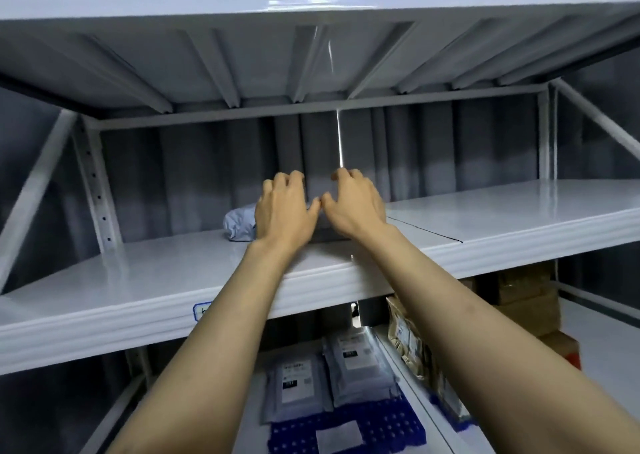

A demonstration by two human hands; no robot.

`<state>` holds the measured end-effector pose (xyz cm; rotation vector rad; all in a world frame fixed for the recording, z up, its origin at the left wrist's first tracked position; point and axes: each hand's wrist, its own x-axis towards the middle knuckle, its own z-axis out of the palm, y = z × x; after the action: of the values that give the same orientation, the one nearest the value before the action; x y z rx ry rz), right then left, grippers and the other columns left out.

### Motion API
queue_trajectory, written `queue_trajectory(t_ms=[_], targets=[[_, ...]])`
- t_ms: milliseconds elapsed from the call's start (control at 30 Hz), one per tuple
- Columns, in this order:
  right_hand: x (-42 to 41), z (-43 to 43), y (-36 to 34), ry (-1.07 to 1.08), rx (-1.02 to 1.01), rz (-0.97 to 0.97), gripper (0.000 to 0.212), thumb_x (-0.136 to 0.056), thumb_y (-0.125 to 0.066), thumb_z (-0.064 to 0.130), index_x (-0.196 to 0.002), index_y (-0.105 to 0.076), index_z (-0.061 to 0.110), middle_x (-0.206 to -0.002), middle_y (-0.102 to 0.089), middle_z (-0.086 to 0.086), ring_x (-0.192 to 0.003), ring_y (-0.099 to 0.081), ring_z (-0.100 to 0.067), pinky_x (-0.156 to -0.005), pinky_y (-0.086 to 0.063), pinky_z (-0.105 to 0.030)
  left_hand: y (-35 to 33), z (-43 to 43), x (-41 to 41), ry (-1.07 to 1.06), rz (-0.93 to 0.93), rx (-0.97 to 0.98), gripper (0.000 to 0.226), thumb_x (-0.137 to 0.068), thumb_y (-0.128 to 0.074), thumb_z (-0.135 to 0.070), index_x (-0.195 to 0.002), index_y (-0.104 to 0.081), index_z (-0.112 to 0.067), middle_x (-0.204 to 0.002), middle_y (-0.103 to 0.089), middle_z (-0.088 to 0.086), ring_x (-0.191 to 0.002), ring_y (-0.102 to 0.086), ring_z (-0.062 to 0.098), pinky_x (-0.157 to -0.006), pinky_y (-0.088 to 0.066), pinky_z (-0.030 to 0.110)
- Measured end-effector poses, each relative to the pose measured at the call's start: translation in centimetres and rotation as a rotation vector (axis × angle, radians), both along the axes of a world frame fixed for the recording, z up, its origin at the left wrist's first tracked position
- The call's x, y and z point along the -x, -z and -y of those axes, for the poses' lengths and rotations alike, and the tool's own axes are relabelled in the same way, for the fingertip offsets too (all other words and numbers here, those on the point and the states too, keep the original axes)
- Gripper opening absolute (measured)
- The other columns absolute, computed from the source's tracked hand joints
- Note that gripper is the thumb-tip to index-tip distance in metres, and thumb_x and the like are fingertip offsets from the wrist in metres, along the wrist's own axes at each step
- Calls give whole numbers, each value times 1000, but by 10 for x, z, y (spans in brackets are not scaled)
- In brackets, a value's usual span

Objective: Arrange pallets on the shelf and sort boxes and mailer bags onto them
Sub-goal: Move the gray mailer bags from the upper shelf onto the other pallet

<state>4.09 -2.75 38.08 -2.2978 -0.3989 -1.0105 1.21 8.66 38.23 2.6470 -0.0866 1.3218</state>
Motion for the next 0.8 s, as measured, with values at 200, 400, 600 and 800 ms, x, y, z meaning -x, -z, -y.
queue_trajectory(t_ms=[200,400,600,800], targets=[[-41,-20,-5,-36,19,-172,42,-94,-46,32,-130,-50,12,-134,-48,-15,-123,-46,-35,-99,-43,-47,-12,-13,-41,-55,-234,142,49,-97,-45,-39,-135,-40,-9,-135,-44,21,-125,-40,41,-99,-37,46],[-63,-25,8,2,83,-283,36,-96,-43,35,-110,-61,7,-120,-59,-18,-108,-55,-38,-79,-42,-35,3,-26,-76,-22,-361,277,43,-99,-40,-38,-125,-47,-4,-128,-52,25,-118,-48,43,-97,-43,45],[-68,-25,8,-1,25,-275,33,-91,-50,35,-100,-62,5,-111,-62,-19,-100,-57,-38,-74,-43,-35,1,-26,-78,70,-359,377,44,-99,-42,-36,-126,-49,-2,-128,-55,24,-116,-51,40,-95,-44,41],[-61,-23,7,5,-36,-282,33,-91,-53,34,-108,-63,8,-117,-60,-16,-105,-56,-36,-72,-40,-31,4,-27,-74,38,-340,318,42,-99,-43,-35,-121,-50,0,-125,-54,25,-112,-52,42,-92,-44,42]])
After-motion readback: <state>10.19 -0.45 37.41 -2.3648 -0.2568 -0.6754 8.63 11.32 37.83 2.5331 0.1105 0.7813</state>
